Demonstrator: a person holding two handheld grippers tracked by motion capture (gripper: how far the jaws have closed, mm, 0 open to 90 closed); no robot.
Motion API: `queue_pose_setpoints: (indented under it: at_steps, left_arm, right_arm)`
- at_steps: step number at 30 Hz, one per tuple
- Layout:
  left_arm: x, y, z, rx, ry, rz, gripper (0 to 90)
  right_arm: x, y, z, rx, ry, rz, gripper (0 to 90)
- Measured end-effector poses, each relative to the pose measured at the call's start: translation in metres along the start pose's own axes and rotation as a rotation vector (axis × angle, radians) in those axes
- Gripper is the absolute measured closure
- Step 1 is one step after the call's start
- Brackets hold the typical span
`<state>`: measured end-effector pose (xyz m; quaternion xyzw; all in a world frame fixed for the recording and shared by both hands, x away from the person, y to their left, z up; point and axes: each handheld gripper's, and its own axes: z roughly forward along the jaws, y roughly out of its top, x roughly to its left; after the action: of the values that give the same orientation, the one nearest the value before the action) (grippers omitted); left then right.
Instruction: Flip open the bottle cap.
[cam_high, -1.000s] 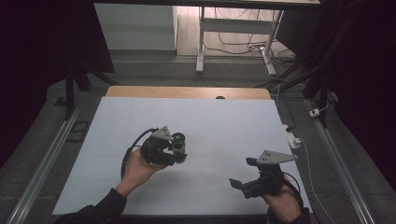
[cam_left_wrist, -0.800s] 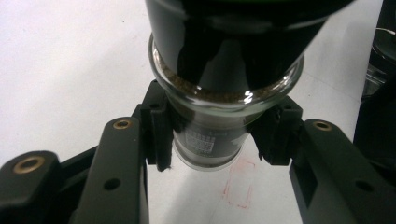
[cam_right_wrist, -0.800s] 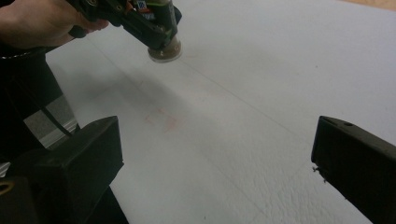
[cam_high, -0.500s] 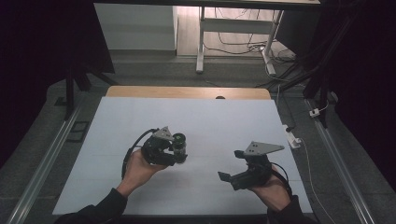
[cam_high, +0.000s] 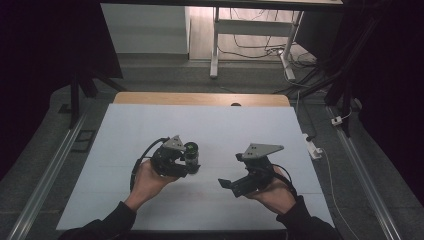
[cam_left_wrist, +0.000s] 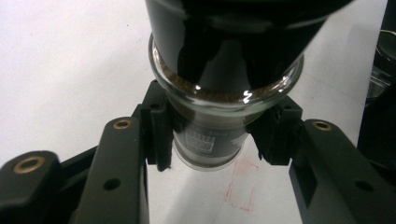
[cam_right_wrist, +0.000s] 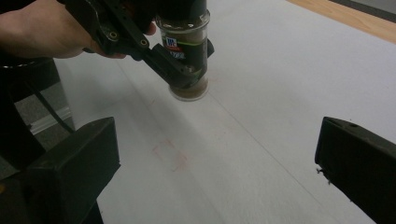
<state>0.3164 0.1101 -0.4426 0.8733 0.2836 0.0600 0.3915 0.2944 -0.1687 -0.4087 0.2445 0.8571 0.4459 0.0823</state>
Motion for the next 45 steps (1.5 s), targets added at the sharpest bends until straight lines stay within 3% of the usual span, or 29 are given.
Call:
queue_pose_setpoints:
  at_steps: [14, 16, 18, 19, 20, 23, 24, 26, 28, 29, 36, 45]
  left_arm:
    - [-0.001, 0.0, 0.002, -0.001, -0.001, 0.001, 53.5]
    - [-0.001, 0.0, 0.002, -0.001, -0.002, 0.002, 53.6]
    - [-0.001, 0.0, 0.001, 0.001, -0.002, 0.004, 53.6]
    - [-0.001, 0.0, 0.002, -0.002, -0.001, 0.0, 53.6]
    - [-0.001, 0.0, 0.002, -0.001, -0.001, 0.002, 53.6]
    - [-0.001, 0.0, 0.002, -0.001, -0.001, 0.001, 53.5]
    - [-0.001, 0.0, 0.002, 0.0, 0.0, 0.002, 53.6]
    - [-0.001, -0.001, 0.002, 0.0, -0.002, 0.002, 53.6]
    - [-0.001, -0.001, 0.003, 0.002, 0.001, 0.0, 53.6]
    - [0.0, -0.001, 0.003, 0.003, 0.002, 0.0, 53.6]
    - [0.0, -0.001, 0.005, 0.011, 0.004, 0.005, 53.6]
    - [-0.001, -0.002, 0.007, 0.018, 0.006, 0.011, 53.6]
  right_arm:
    - [0.003, 0.017, 0.026, 0.032, 0.015, -0.029, 3.0]
    - [0.005, 0.023, 0.03, 0.025, 0.043, -0.054, 11.3]
    - [0.006, 0.025, 0.032, 0.025, 0.052, -0.056, 14.0]
    - [0.006, 0.029, 0.034, 0.021, 0.063, -0.06, 20.2]
    - [0.006, 0.029, 0.034, 0.021, 0.063, -0.06, 20.2]
    - [0.008, 0.035, 0.037, 0.026, 0.067, -0.069, 32.2]
    - [0.008, 0.039, 0.039, 0.029, 0.082, -0.074, 41.9]
    - [0.008, 0.041, 0.04, 0.031, 0.09, -0.075, 46.9]
    - [0.008, 0.044, 0.043, 0.044, 0.108, -0.084, 61.0]
    - [0.008, 0.044, 0.043, 0.044, 0.108, -0.084, 61.0]
    - [0.008, 0.053, 0.046, 0.036, 0.149, -0.072, 89.2]
    - [0.011, 0.058, 0.046, 0.034, 0.144, -0.075, 89.7]
